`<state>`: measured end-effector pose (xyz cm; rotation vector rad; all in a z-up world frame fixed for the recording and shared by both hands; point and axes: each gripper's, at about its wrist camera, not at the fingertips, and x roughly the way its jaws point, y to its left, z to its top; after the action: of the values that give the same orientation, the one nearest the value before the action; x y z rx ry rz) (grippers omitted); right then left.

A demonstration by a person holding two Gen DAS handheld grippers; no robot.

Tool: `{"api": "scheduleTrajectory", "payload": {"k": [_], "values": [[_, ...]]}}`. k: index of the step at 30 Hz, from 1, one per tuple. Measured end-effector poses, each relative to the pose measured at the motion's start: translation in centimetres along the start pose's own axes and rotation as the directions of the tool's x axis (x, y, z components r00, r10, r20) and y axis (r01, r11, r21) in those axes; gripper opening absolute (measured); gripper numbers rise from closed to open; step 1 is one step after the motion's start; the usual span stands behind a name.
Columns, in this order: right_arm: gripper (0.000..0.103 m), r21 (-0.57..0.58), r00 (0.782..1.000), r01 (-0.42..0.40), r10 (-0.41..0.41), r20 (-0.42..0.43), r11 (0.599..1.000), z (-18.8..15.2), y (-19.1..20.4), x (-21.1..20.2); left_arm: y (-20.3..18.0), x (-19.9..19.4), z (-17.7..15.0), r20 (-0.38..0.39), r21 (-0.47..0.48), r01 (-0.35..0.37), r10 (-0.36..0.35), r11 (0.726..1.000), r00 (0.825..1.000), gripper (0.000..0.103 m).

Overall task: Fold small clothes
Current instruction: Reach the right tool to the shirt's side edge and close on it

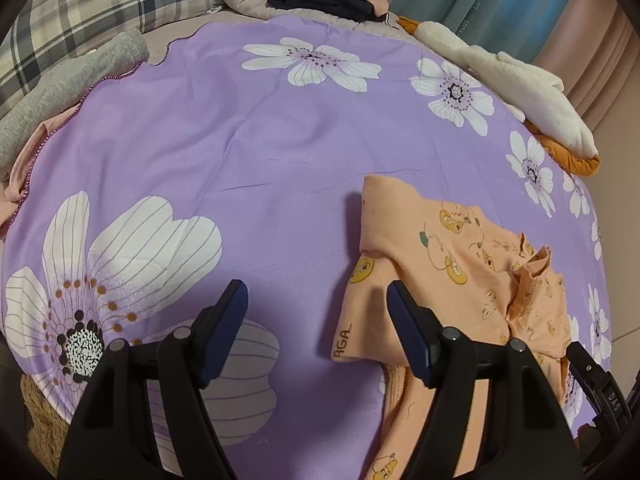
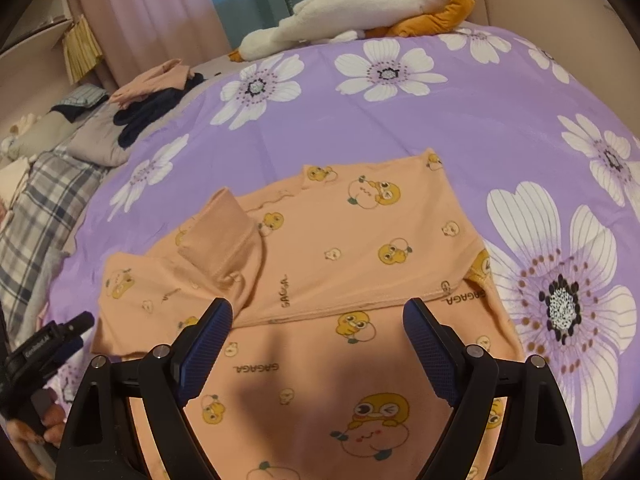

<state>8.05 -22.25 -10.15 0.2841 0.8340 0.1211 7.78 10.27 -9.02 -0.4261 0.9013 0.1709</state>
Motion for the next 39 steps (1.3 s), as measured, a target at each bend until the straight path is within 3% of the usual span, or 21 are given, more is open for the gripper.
{"api": "scheduleTrajectory", "payload": {"k": [3, 5, 7, 10, 18, 19, 22, 24, 26, 28, 31, 34, 39], "values": [[0.087, 0.017, 1.0, 0.02, -0.02, 0.0, 1.0, 0.0, -0.6, 0.0, -0.3, 0.2, -0.1, -0.003, 0.003, -0.016, 0.016, 1.0, 1.0, 0.071], [0.087, 0.04, 1.0, 0.02, -0.02, 0.0, 0.999, -0.1, -1.0, -0.1, -0.8, 0.3, -0.2, -0.033, 0.011, 0.044, -0.044, 0.999, 0.998, 0.071], [0.087, 0.065, 0.998, -0.054, 0.056, -0.034, 0.996, 0.0, -1.3, 0.1, -1.2, 0.1, 0.0, -0.033, 0.004, 0.115, -0.115, 0.993, 0.993, 0.071], [0.087, 0.093, 0.992, -0.116, 0.12, -0.04, 0.989, 0.3, -1.9, 0.0, -2.7, -0.5, -0.2, -0.022, 0.069, 0.106, -0.105, 0.992, 0.994, 0.073], [0.087, 0.148, 1.0, 0.017, -0.014, -0.021, 0.989, 0.7, -4.7, -1.1, -2.4, 0.1, 0.2, -0.033, 0.048, 0.026, -0.024, 0.999, 0.999, 0.071], [0.087, 0.157, 1.0, 0.026, -0.023, -0.02, 0.987, 0.6, -5.0, -1.1, -2.5, 0.1, 0.3, -0.025, 0.047, 0.046, -0.045, 0.998, 0.999, 0.072], [0.087, 0.179, 0.999, -0.028, 0.031, -0.018, 0.983, 0.7, -5.2, -1.1, -3.3, 0.2, 0.0, -0.027, 0.073, 0.059, -0.058, 0.996, 0.998, 0.073], [0.087, 0.137, 1.0, -0.01, 0.012, -0.017, 0.991, 0.6, -4.3, -0.9, -4.0, 0.9, -0.3, -0.064, 0.096, 0.055, -0.049, 0.994, 0.997, 0.072], [0.087, 0.123, 0.999, -0.011, 0.016, -0.044, 0.992, 0.5, -3.9, -0.2, -3.9, 1.2, -0.3, -0.092, 0.075, 0.112, -0.105, 0.991, 0.99, 0.073], [0.087, 0.144, 0.997, -0.031, 0.04, -0.063, 0.989, 0.6, -4.2, 0.1, -3.7, 0.9, -0.2, -0.077, 0.074, 0.117, -0.111, 0.99, 0.991, 0.073], [0.087, 0.157, 0.999, 0.024, -0.018, -0.042, 0.987, 0.5, -4.7, 0.0, -3.3, 1.5, -0.5, -0.094, 0.082, 0.058, -0.05, 0.995, 0.994, 0.074], [0.087, 0.147, 0.995, 0.047, -0.034, -0.092, 0.988, 0.6, -4.4, 1.0, -1.7, 2.1, -0.2, -0.092, 0.017, 0.068, -0.066, 0.998, 0.994, 0.074], [0.087, 0.031, 0.997, 0.074, -0.074, -0.016, 0.997, 0.7, -1.8, 0.8, -0.2, 2.2, -0.1, -0.084, -0.006, 0.019, -0.019, 1.0, 0.996, 0.074]]}}
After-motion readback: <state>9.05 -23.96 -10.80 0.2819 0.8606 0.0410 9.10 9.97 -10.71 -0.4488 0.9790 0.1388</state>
